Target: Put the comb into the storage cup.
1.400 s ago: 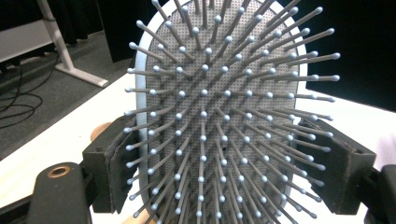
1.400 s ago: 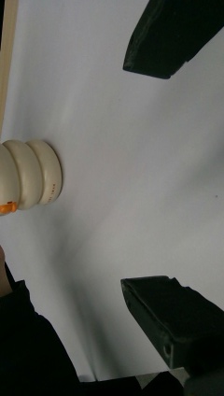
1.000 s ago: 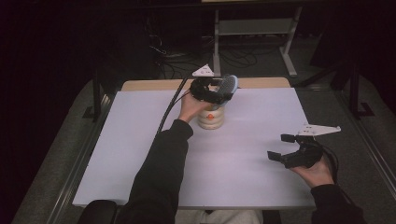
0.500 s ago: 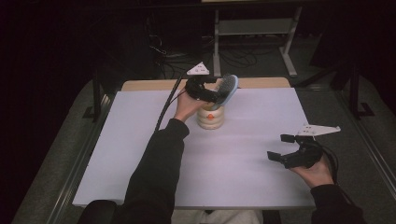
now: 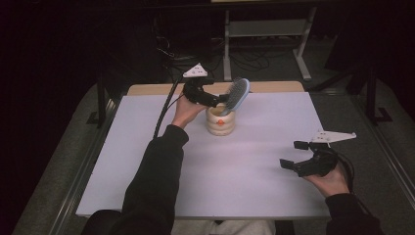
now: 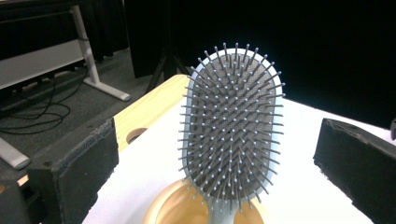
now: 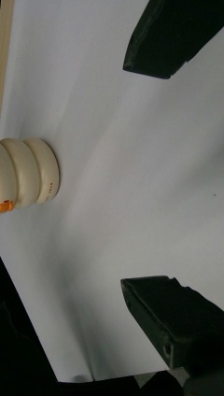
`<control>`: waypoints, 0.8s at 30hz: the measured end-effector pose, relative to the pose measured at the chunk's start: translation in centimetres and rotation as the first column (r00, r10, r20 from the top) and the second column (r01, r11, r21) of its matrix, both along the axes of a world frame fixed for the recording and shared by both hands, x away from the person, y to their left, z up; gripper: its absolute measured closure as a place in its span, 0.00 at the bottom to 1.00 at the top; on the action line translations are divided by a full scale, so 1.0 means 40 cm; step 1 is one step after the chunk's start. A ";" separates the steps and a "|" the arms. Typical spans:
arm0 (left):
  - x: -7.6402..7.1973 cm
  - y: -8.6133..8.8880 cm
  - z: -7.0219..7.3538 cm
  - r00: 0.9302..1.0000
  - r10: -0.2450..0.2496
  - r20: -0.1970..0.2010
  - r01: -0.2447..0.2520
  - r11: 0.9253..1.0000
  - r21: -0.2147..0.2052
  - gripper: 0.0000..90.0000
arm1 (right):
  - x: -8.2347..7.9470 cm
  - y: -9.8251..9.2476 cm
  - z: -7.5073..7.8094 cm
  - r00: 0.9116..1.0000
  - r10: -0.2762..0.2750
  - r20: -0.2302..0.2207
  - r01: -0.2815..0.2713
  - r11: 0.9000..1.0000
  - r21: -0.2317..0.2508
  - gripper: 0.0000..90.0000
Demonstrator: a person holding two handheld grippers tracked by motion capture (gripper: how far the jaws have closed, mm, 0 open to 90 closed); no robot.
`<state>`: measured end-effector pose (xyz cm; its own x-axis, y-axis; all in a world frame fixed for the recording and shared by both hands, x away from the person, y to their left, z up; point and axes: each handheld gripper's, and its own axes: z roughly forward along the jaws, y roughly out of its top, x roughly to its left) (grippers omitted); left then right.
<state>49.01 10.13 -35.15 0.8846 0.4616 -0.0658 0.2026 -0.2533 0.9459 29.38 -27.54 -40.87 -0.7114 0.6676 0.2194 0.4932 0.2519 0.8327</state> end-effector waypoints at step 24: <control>-0.079 0.152 -0.005 0.998 0.061 0.009 -0.061 0.998 -0.017 0.00 | -0.001 0.003 0.001 1.000 0.005 0.000 -0.005 1.000 -0.004 0.00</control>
<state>45.86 16.19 -35.35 0.8553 0.5139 -0.0659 0.2082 -0.2245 0.9520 29.34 -27.41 -40.83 -0.7149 0.6649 0.2166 0.4918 0.2578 0.8317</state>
